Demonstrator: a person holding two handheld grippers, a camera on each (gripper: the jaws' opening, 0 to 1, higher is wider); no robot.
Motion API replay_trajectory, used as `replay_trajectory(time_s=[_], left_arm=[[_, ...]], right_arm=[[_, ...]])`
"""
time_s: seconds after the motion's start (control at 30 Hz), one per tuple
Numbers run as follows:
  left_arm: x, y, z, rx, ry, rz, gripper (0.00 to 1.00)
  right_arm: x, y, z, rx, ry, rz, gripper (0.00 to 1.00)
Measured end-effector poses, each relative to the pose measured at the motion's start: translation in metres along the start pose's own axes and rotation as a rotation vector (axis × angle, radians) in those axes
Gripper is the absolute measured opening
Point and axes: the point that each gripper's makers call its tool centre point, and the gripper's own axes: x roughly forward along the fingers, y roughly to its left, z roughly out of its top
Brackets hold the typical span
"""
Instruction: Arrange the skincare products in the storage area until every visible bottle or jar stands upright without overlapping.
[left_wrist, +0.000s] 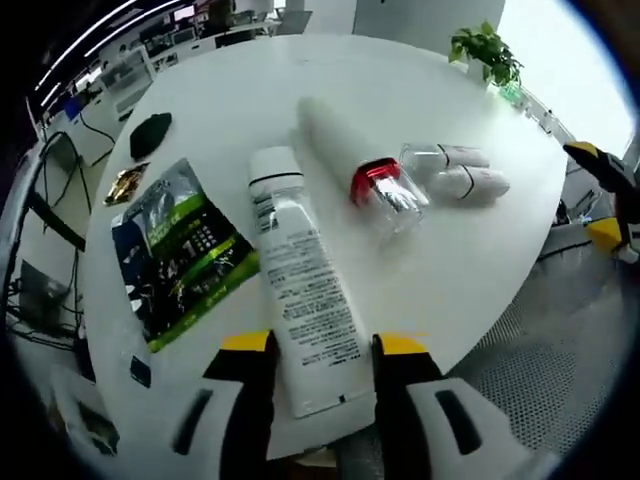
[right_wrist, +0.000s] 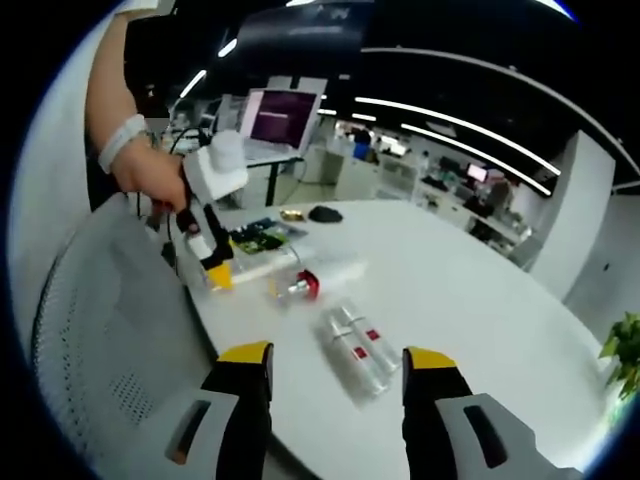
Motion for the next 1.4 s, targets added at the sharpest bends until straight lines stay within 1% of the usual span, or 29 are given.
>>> replay_trajectory(time_s=[0.07,0.1,0.13,0.2,0.23,0.3,0.33,0.37,0.4,0.43,0.47,0.5,0.57,0.67,0.73,0.8,0.87,0.9,0.93,0.97,1.0,1.07,1.1,1.13,1.2,1.27,1.33,1.4], left_arm=[[0.001,0.000,0.002,-0.010,-0.006,0.008,0.37],[0.001,0.002,0.002,-0.022,-0.004,0.025,0.41],[0.003,0.004,0.011,-0.025,-0.034,0.023,0.41],[0.008,0.006,0.021,-0.109,-0.056,0.014,0.43],[0.010,0.008,0.026,-0.113,-0.065,0.018,0.45],[0.015,0.013,0.033,-0.101,-0.058,0.035,0.44],[0.017,0.018,0.034,-0.066,-0.040,0.064,0.42],[0.019,0.020,0.033,-0.043,-0.017,0.074,0.42],[0.022,0.020,0.034,-0.024,-0.013,0.079,0.42],[0.020,0.021,0.036,0.016,-0.014,0.083,0.40],[0.023,0.019,0.039,-0.004,-0.027,0.078,0.37],[0.023,0.019,0.037,-0.025,-0.014,0.073,0.36],[0.024,0.019,0.037,-0.019,-0.025,0.068,0.35],[0.023,0.020,0.036,-0.007,-0.030,0.049,0.33],[0.023,0.018,0.034,-0.029,-0.016,0.037,0.32],[0.022,0.017,0.034,-0.030,-0.012,0.028,0.31],[0.020,0.014,0.034,-0.067,-0.009,0.017,0.29],[0.019,0.012,0.036,-0.086,-0.030,0.005,0.29],[0.017,0.006,0.037,-0.123,-0.040,-0.022,0.28],[0.017,0.001,0.036,-0.146,-0.024,-0.060,0.28],[0.017,0.005,0.038,-0.117,-0.024,-0.047,0.28],[0.013,0.000,0.040,-0.110,-0.025,-0.064,0.28],[0.011,-0.004,0.041,-0.143,-0.031,-0.092,0.28],[0.010,-0.005,0.042,-0.164,-0.043,-0.098,0.28],[0.004,-0.009,0.049,-0.214,-0.082,-0.134,0.28],[-0.003,-0.011,0.052,-0.232,-0.097,-0.142,0.28],[-0.014,-0.012,0.060,-0.246,-0.146,-0.145,0.28],[-0.020,-0.014,0.065,-0.294,-0.180,-0.168,0.29]], right_arm=[[0.000,0.000,0.000,0.002,0.002,0.000,0.53],[0.000,0.000,0.000,0.001,0.000,0.001,0.53],[0.000,0.001,0.000,-0.002,-0.002,0.004,0.53],[0.000,0.002,0.000,-0.006,-0.001,0.009,0.53],[0.000,0.002,0.000,-0.006,0.000,0.010,0.53],[0.000,0.003,0.001,-0.006,-0.002,0.011,0.53],[0.000,0.003,0.001,-0.005,-0.002,0.012,0.53],[0.000,0.003,0.000,-0.005,-0.002,0.012,0.53],[0.000,0.003,0.000,-0.006,-0.001,0.013,0.53],[0.000,0.003,0.000,-0.006,0.000,0.014,0.53],[0.000,0.003,0.000,-0.007,0.000,0.014,0.53],[0.000,0.002,-0.001,-0.006,0.003,0.014,0.52],[0.000,0.002,-0.001,-0.009,0.007,0.011,0.52],[0.001,0.002,-0.002,-0.009,0.008,0.014,0.52],[0.001,0.002,-0.002,-0.008,0.011,0.018,0.52],[0.001,0.004,-0.003,-0.008,0.014,0.026,0.52],[0.001,0.005,-0.003,-0.005,0.014,0.033,0.52],[0.001,0.005,-0.002,0.003,0.012,0.037,0.52],[0.001,0.005,-0.002,0.008,0.007,0.038,0.52],[0.001,0.004,-0.001,0.013,0.004,0.038,0.52],[0.001,0.005,-0.002,0.018,0.006,0.040,0.52],[0.001,0.005,-0.002,0.022,0.010,0.043,0.52],[0.001,0.005,-0.001,0.025,0.006,0.045,0.52],[0.001,0.006,-0.001,0.027,0.006,0.048,0.51],[0.001,0.007,-0.002,0.028,0.009,0.054,0.52],[0.001,0.008,-0.001,0.029,0.006,0.060,0.51],[0.001,0.010,-0.001,0.029,0.005,0.067,0.51],[0.000,0.010,-0.001,0.032,0.002,0.069,0.51]])
